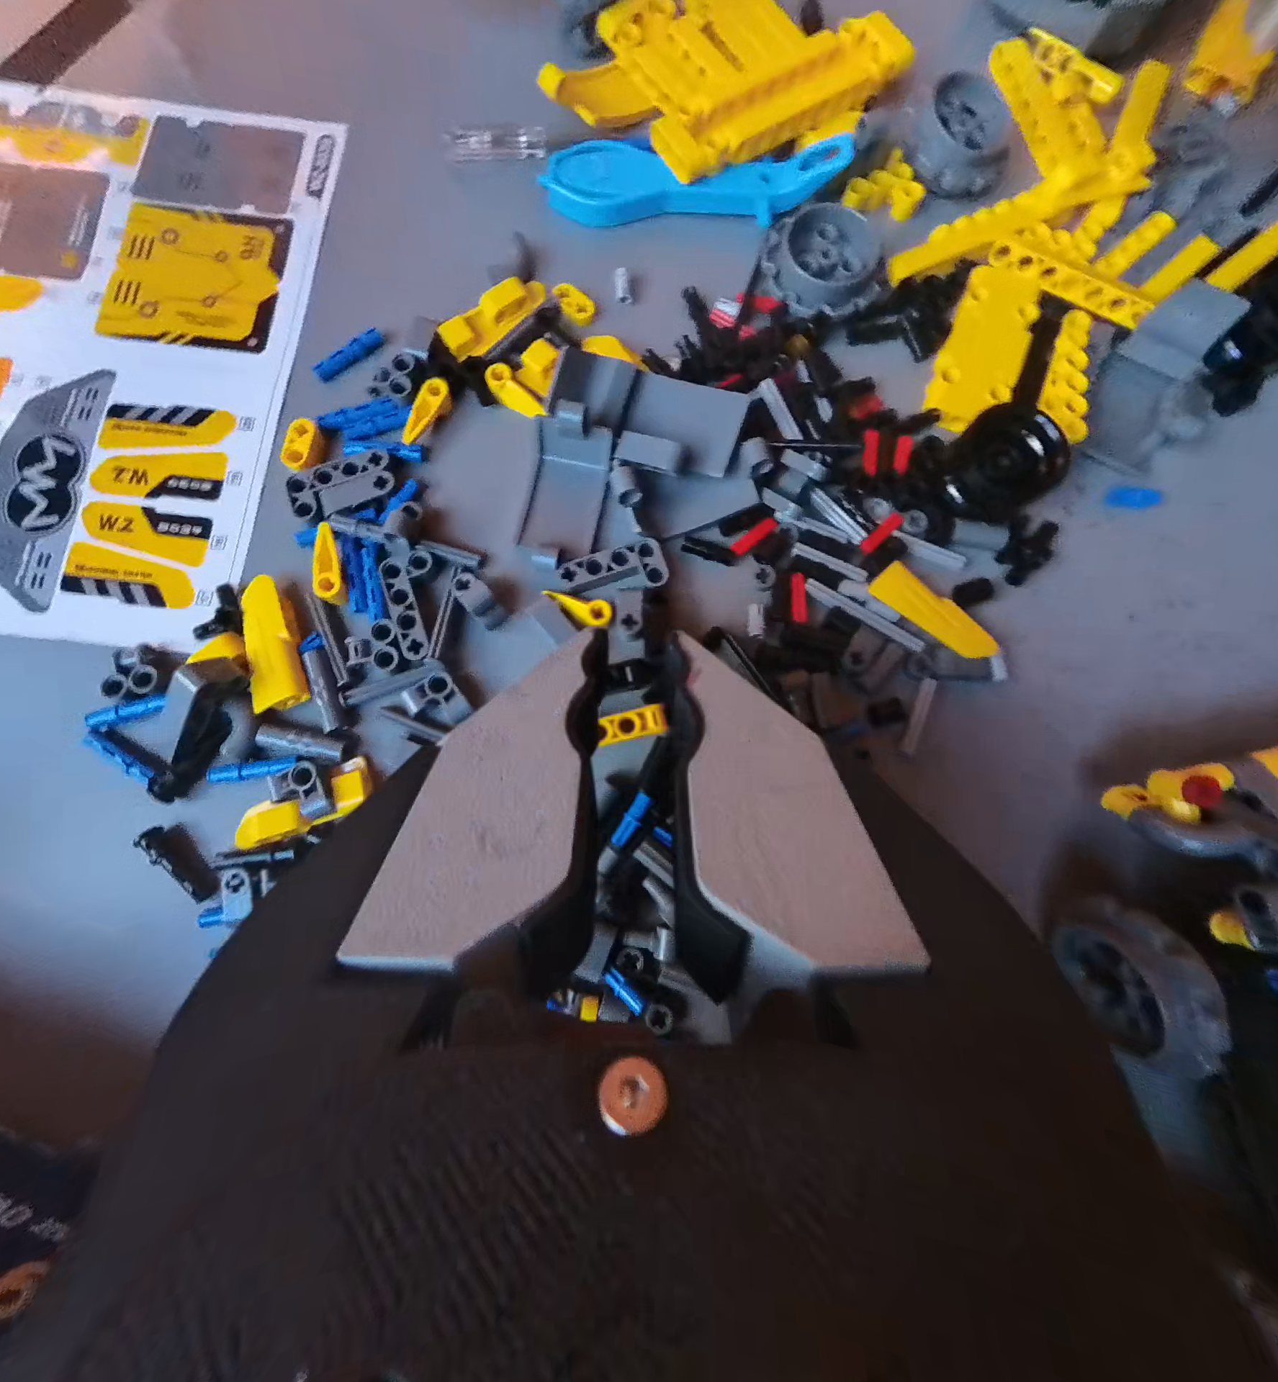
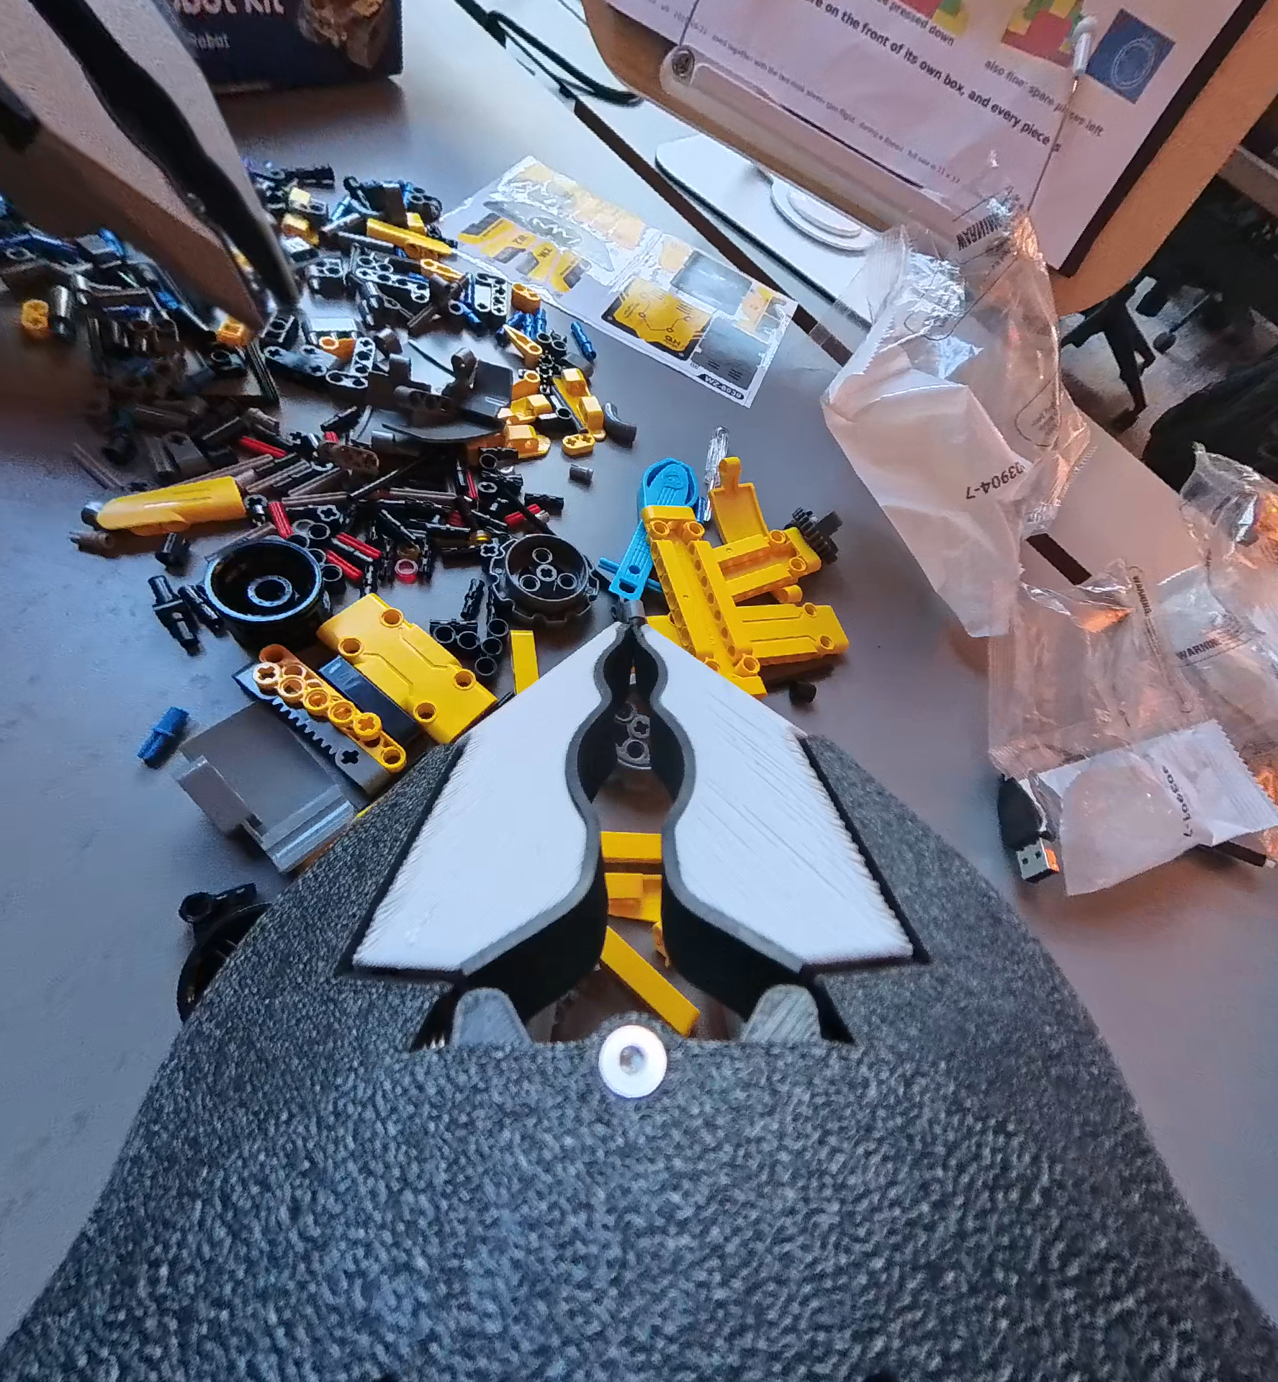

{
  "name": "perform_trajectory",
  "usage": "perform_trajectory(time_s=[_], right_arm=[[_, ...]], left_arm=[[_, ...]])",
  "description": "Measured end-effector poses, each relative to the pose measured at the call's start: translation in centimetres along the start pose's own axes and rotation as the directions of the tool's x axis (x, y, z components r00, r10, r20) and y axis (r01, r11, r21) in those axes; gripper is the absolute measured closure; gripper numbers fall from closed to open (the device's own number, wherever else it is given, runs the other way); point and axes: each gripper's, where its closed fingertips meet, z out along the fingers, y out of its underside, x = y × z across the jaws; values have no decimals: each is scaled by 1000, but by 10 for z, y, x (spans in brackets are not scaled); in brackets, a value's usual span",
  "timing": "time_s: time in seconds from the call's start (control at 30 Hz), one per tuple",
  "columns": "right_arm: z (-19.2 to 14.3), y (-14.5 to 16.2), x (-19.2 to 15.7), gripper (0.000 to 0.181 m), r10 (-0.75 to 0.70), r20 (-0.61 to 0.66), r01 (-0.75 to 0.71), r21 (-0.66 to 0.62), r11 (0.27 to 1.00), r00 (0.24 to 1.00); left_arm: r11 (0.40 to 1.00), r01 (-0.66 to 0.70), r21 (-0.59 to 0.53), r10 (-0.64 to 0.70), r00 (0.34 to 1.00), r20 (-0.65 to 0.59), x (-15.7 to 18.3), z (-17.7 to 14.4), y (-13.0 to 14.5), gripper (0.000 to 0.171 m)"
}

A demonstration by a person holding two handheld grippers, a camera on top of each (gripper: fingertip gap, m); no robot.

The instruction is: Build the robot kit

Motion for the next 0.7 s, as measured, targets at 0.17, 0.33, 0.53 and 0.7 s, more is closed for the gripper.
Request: perform_trajectory(time_s=[0.17, 0.33, 0.53, 0.7], right_arm=[[0, -1, 0, 181, -2, -3, 2, 3, 1000, 1000], [0, 0, 0, 181, -1, -2, 1, 2, 1000, 1000], [0, -1, -1, 181, -2, -1, 2, 5, 1000, 1000], [-1, -2, -1, 181, -5, -2, 5, 9, 1000, 1000]], left_arm=[[997, -57, -53, 51, 993, -110, 23, 2, 8, 159], [995, -31, -93, 24, 997, -75, 17, 11, 17, 169], [999, 35, -20, -34, 999, 42, -10, 4, 6, 170], [997, 21, 72, -12, 992, -126, 18, -5, -12, 169]])
